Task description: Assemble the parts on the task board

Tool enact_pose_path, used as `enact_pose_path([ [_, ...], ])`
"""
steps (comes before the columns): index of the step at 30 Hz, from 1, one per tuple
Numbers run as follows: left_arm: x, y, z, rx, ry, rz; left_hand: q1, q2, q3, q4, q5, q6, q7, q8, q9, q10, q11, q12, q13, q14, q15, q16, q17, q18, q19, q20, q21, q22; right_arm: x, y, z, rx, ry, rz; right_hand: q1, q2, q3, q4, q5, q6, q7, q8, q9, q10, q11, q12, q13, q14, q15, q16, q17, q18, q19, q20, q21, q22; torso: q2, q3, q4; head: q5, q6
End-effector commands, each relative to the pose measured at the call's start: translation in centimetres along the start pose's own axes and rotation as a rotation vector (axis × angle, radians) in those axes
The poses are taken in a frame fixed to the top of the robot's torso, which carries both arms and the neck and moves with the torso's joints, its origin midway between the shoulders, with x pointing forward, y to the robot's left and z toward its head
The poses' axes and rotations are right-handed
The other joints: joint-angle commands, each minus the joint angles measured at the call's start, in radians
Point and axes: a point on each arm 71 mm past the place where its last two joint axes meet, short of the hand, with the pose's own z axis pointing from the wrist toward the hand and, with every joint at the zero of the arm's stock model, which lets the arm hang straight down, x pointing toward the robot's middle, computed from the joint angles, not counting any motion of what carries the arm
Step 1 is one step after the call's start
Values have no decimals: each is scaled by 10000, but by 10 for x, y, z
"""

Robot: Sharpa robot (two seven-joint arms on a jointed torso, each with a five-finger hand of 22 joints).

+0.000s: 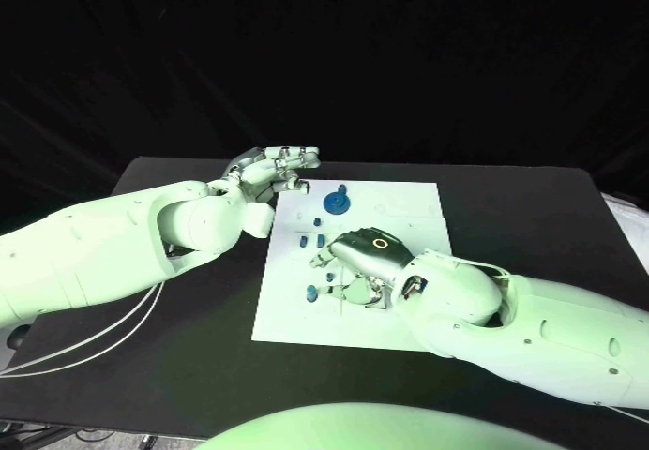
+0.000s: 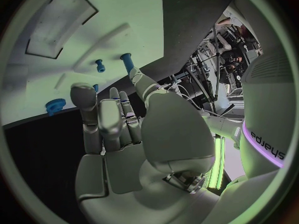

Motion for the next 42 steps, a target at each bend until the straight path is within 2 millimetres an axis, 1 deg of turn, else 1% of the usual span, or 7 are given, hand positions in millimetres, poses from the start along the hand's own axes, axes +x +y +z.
enact_pose_path([
  [1,2,-1,0,33,186,-77,15,27,-69,-6,49,-42,-3,39,-12,-78,21,33,17,-79,-23,-33,-9,189,-38,25,-44,-9,-16,-10,-10,355,-757,905,-9,113,-124,52,68,92,7,6,7,320,-29,185,26,61,-23,-34,2,23,82,5,-1,34,-15,-11,-10,-133,65],
  [5,2,-1,0,33,189,-78,15,27,-69,-6,49,-42,-3,39,-12,-78,21,33,17,-79,-23,-33,-9,189,-38,25,-44,-9,-31,-38,-29,1603,-480,1644,-282,229,-232,318,169,294,4,65,29,1669,-205,829,223,284,-133,562,796,-126,514,-65,576,934,-18,-26,-16,-310,140],
  [10,1,-1,-1,37,162,-71,15,27,-69,-6,49,-42,-3,39,-12,-78,21,33,17,-79,-23,-33,-9,189,-38,25,-44,-9,-44,-72,-62,3252,-503,2317,-774,129,-735,849,604,600,-478,311,82,3699,-830,2697,1582,555,-658,1514,1975,-390,1295,-599,1719,2598,-41,-31,-103,-424,207],
  [13,0,-1,-2,38,147,-67,17,29,-75,-8,46,-44,-3,41,-12,-81,22,37,17,-82,-23,-33,-12,190,-37,26,-50,-14,-44,-84,-78,4012,-231,2472,-1041,64,-1284,1250,858,656,-539,498,105,4001,-963,6244,5429,611,-651,1977,2591,-551,1548,-687,2254,3443,-54,-24,-157,-493,243],
  [20,1,-1,-2,37,158,-70,17,29,-75,-8,46,-44,-3,41,-12,-81,22,37,17,-82,-23,-33,-12,190,-37,26,-50,-14,-32,-100,-105,5442,711,2430,-1340,360,-2372,2251,1572,708,-629,991,235,4068,-887,10662,10587,695,-692,2693,3673,-695,1711,-664,2818,4327,-90,-22,-251,-532,284],
  [31,0,-1,-2,32,151,-69,17,29,-75,-8,46,-44,-3,41,-12,-81,22,37,17,-82,-23,-33,-12,190,-37,26,-50,-14,-16,-100,-115,6280,1491,1730,-1541,526,-3426,3372,1719,672,-674,1398,427,4083,-910,11220,11501,693,-697,2801,3817,-716,1702,-647,2956,4530,-103,-38,-224,-560,270],
  [42,-1,-1,-2,25,135,-64,17,29,-75,-8,46,-44,-3,41,-12,-81,22,37,17,-82,-23,-33,-12,190,-37,26,-50,-14,-8,-99,-112,6309,1801,1202,-1750,735,-3689,3445,1635,722,-707,1541,508,4087,-931,11235,11608,698,-711,2825,3854,-731,1726,-654,3007,4622,-87,-30,-243,-516,248],
])
